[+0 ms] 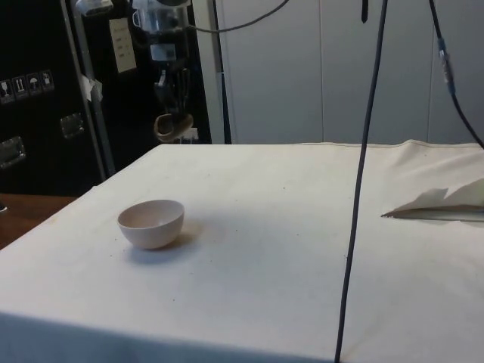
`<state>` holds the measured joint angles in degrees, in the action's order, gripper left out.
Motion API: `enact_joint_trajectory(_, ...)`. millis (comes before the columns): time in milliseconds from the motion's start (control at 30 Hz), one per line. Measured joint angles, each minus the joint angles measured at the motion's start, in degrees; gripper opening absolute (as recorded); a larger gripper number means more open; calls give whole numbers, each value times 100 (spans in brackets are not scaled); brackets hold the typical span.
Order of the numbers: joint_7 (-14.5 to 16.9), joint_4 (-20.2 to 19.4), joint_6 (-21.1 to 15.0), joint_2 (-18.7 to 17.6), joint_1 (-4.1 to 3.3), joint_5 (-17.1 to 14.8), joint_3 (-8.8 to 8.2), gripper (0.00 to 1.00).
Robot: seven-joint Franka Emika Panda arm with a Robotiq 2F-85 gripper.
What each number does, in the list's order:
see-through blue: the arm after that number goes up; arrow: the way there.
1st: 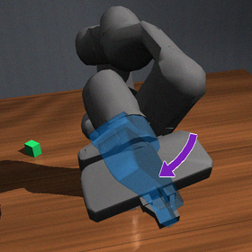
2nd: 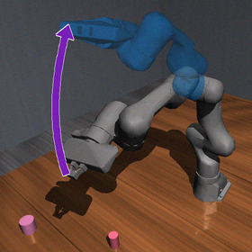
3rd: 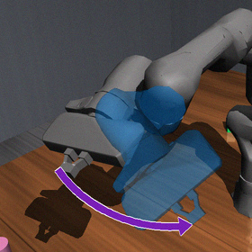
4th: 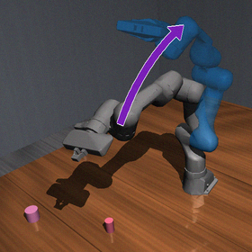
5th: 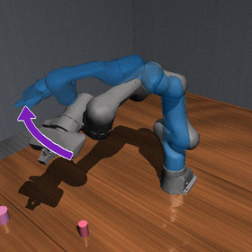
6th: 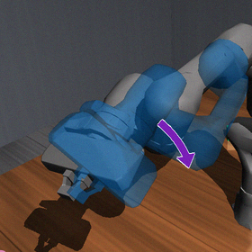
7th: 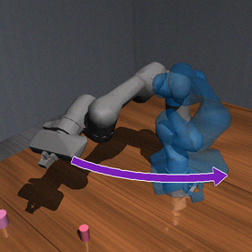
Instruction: Pour the coffee beans from the cup into the bowl.
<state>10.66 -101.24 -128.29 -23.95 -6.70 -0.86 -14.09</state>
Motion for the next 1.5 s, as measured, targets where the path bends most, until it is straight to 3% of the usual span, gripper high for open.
enact_joint_trajectory(567, -710, -6, 109, 103, 0, 762, 367, 0)
enact_joint_trajectory(1500, -2166, -115, 126, 149, 0, 2183, 1089, 0)
